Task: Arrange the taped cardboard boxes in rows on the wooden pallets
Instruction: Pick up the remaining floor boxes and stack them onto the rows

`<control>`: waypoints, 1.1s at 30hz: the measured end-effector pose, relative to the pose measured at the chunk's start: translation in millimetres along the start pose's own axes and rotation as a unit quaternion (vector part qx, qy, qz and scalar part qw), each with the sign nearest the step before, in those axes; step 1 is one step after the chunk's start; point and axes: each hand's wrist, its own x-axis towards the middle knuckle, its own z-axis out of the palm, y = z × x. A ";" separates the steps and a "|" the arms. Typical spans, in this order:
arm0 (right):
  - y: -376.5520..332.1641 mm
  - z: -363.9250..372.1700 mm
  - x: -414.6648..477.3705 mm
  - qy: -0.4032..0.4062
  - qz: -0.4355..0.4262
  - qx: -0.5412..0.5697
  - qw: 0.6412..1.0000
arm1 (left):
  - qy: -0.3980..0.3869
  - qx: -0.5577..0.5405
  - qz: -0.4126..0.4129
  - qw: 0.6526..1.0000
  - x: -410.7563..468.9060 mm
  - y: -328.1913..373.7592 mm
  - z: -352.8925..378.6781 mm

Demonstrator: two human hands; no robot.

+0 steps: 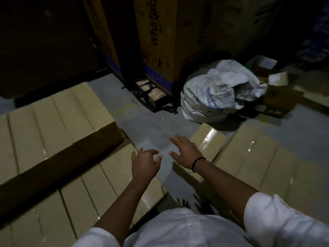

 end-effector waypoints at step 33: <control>269.2 -36.8 -249.0 0.110 0.346 0.155 0.919 | -0.129 0.035 0.261 0.956 -24.2 266.8 166.0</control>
